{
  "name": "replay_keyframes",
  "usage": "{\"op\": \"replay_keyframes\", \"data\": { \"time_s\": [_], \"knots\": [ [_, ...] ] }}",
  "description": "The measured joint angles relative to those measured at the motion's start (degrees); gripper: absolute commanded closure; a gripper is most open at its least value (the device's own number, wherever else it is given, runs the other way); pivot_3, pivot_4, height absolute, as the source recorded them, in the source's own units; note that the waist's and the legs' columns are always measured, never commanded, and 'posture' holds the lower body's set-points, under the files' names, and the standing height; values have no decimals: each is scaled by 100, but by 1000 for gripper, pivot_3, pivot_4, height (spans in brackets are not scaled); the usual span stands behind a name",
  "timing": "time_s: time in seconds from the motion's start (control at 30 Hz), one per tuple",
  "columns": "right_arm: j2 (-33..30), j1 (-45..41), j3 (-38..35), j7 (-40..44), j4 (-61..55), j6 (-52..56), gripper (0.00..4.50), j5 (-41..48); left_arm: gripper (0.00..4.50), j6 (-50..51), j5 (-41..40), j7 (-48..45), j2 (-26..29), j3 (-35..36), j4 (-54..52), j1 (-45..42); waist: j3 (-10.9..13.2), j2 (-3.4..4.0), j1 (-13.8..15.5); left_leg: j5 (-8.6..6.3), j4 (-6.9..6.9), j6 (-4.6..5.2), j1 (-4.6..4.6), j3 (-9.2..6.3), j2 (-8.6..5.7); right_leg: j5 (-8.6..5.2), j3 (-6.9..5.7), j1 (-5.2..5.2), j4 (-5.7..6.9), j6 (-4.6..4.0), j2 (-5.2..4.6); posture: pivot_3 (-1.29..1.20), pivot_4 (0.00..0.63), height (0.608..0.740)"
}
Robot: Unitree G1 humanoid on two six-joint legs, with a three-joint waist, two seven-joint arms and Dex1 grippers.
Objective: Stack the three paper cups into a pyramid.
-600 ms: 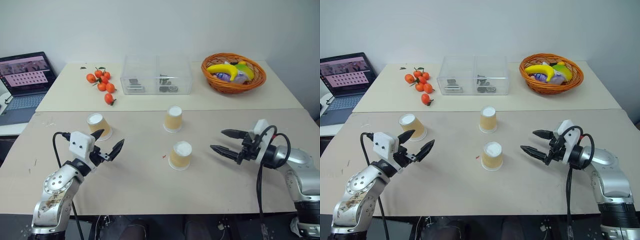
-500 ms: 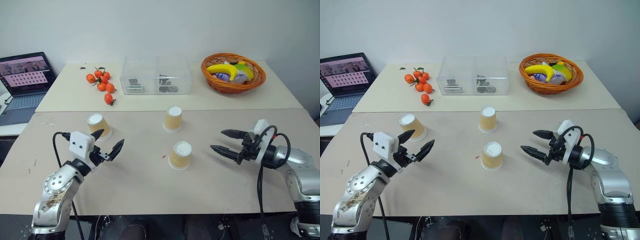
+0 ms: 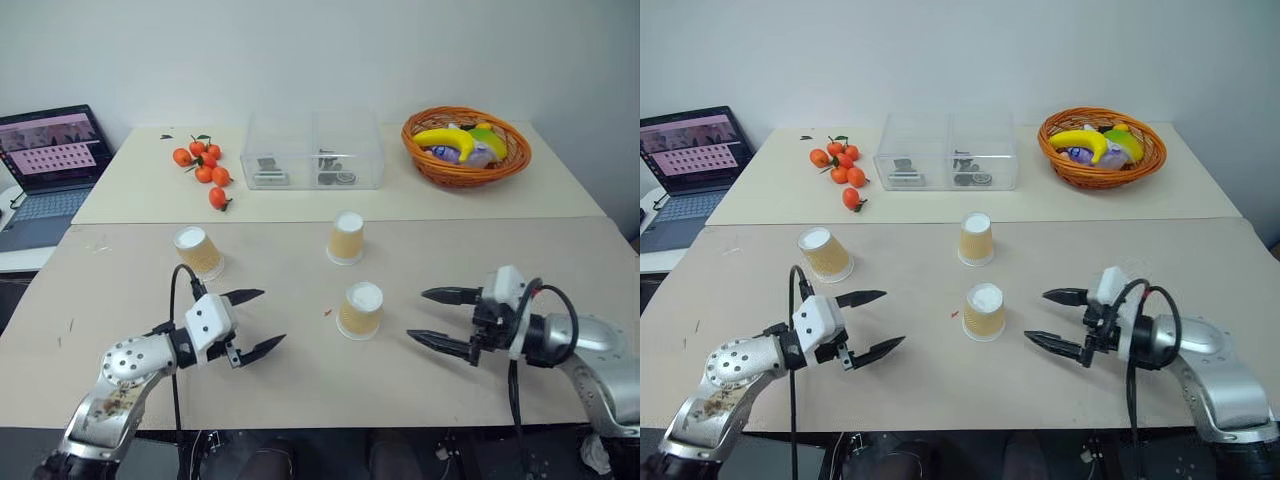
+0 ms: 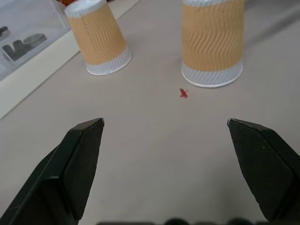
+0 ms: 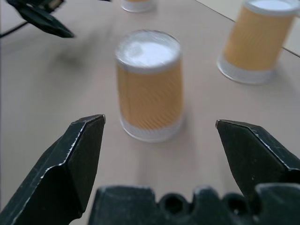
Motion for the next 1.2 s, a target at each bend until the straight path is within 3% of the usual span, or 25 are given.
{"op": "replay_keyframes", "data": {
  "time_s": [0.4,0.83,1.1,1.2],
  "knots": [
    [386,-592,519,-310,390,-29,56,-236,0,-85,-80,-99,-161,-118,116,-119,0,-1,5,0,0,0,0,0,-3,12,3,-5,-1,-17,0,0,150,728],
    [768,-1261,949,14,1103,-309,56,-448,0,555,-897,42,-286,180,-603,265,1,-1,-60,0,-1,0,0,1,7,24,10,-8,-2,-37,14,0,150,728],
    [972,-1512,1054,124,1372,-389,56,-527,0,682,-956,161,-271,366,-685,460,1,-1,-83,-1,0,-2,4,10,19,24,16,-8,-2,-37,26,0,150,728],
    [1158,-1765,1232,151,1757,-540,761,-688,0,693,-954,237,-273,400,-747,618,1,-1,-77,-3,0,-5,4,15,34,34,18,-14,-2,-55,39,0,150,728]
  ]
}}
